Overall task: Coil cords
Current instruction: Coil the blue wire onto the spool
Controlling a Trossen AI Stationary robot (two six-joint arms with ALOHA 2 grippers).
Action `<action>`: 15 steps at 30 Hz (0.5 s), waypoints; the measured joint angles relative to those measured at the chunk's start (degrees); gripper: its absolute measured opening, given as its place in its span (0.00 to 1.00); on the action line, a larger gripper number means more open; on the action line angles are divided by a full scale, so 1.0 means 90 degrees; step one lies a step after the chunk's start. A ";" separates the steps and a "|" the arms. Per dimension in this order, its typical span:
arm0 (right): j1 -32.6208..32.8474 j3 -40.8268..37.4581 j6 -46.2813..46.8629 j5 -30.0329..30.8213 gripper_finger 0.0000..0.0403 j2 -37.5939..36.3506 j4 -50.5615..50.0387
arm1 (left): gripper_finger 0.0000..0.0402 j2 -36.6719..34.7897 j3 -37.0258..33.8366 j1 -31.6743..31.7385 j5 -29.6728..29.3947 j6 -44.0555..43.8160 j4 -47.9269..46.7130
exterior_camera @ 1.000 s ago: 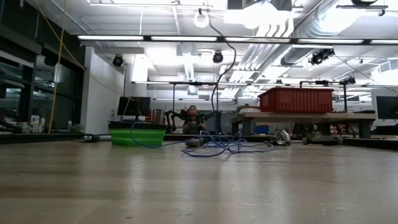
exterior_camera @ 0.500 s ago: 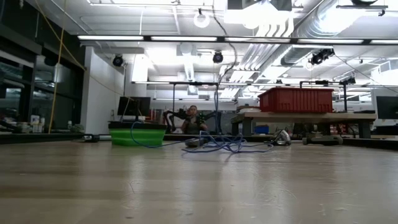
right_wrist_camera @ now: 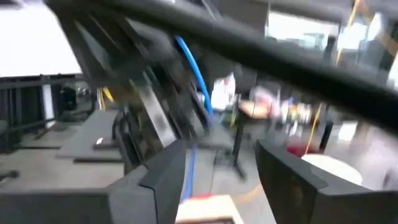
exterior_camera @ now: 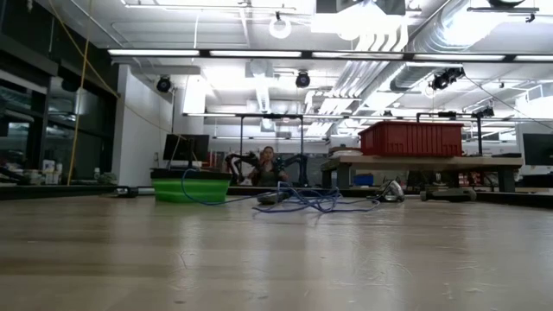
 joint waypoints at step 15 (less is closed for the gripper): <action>0.0191 -0.0002 -0.0444 -0.0174 0.48 0.0343 0.1492 | 0.00 0.0005 -0.0002 -0.0021 -0.0134 -0.0002 0.0022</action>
